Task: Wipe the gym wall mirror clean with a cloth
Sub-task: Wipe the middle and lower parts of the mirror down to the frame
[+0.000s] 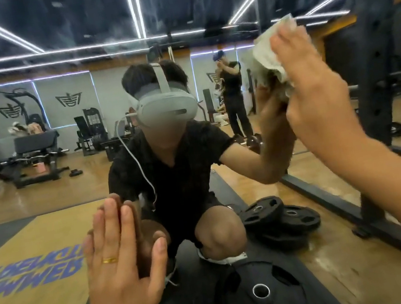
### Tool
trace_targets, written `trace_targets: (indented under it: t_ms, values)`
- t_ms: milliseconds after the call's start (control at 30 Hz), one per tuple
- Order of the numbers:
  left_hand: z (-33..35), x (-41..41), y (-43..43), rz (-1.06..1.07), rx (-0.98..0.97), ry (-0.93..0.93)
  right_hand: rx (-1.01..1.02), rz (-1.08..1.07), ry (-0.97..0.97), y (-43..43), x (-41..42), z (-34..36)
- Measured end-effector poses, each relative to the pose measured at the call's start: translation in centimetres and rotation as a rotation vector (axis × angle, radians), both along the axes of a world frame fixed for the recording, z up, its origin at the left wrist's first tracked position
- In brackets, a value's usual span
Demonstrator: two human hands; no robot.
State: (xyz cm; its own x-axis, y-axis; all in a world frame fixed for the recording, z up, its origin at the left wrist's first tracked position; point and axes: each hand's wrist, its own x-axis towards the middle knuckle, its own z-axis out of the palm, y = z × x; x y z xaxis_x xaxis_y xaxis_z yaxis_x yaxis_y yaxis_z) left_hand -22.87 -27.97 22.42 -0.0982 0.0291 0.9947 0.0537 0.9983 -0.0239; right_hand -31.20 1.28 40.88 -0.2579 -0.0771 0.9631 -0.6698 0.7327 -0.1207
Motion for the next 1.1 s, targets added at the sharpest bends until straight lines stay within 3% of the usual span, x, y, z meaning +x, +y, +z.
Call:
trace_targets:
  t_ms: [100,200,333,400,567,733,933,1100]
  values:
    - [-0.3,0.2,-0.5,0.040,0.011,0.024,-0.147,0.116,0.067,-6.4,1.9,0.5]
    - [-0.3,0.0,-0.5,0.076,-0.026,0.058,0.132,0.231,0.209,-12.9,3.7,-1.6]
    - [-0.4,-0.7,0.1,0.089,-0.043,0.083,0.452,0.230,0.319,-8.8,1.3,-2.8]
    - [-0.4,-0.8,-0.2,0.110,-0.055,0.078,0.425,0.218,0.328,-7.8,0.7,-1.6]
    - [-0.8,-1.0,-0.2,0.125,-0.045,0.083,0.119,0.294,0.248,-12.6,2.4,-0.5]
    - [-0.3,-0.8,0.2,0.093,-0.009,0.046,0.224,0.266,0.277,-11.2,1.6,-4.0]
    - [0.4,0.1,0.4,0.021,0.025,-0.006,0.292,0.260,0.124,-9.8,2.3,-6.3]
    - [1.9,1.7,2.2,-0.213,0.184,-0.069,0.153,0.493,-0.213,-9.8,4.8,-9.6]
